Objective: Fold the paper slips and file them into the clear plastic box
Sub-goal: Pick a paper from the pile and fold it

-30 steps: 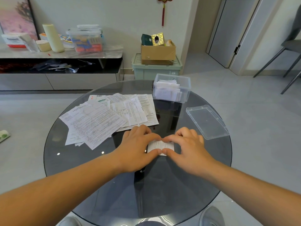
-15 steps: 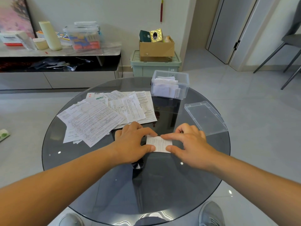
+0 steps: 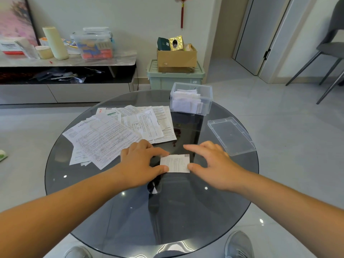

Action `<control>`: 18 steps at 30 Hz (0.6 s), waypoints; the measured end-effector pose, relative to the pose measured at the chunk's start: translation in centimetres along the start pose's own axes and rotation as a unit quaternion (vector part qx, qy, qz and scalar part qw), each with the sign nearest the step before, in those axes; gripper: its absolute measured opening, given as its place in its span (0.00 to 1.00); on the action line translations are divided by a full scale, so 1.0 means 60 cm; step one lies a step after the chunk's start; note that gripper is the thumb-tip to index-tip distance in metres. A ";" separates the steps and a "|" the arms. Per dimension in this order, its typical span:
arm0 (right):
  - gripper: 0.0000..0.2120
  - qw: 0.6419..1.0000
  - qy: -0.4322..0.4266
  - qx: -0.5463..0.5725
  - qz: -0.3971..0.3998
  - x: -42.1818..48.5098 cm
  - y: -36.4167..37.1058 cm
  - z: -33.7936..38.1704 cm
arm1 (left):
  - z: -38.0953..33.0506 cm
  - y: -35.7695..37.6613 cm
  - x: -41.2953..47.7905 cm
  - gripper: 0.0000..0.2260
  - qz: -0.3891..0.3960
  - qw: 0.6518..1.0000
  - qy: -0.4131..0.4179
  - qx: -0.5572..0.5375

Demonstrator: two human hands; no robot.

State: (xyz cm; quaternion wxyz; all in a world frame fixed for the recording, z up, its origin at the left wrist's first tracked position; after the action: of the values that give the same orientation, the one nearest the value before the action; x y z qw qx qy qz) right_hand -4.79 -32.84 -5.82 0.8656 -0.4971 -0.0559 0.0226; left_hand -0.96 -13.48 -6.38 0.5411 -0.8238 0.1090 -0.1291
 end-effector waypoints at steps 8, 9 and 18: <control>0.16 0.995 -0.034 -0.030 -0.086 -0.001 0.021 0.014 | -0.008 0.005 0.000 0.21 -0.026 0.999 -0.012 0.020; 0.16 0.995 -0.022 -0.024 -0.093 0.000 0.019 0.010 | -0.007 0.005 0.000 0.21 -0.028 0.999 -0.011 0.019; 0.16 0.996 0.007 -0.042 -0.077 0.000 0.017 0.008 | -0.006 0.002 0.005 0.19 0.017 1.000 -0.023 0.011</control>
State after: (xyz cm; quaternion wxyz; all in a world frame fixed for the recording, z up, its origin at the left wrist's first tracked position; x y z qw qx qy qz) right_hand -4.81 -31.90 -6.43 0.8436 -0.5271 -0.0886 -0.0505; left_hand -0.78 -13.96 -6.33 0.5547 -0.8186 0.1089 -0.1017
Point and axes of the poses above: each hand's wrist, its own x-axis towards the middle knuckle, its own y-axis out of the palm, z = x × y, the point moved 7 cm from there along x, towards the middle knuckle, and after that the axes turned 8 degrees about -z, right-handed, at the moved point
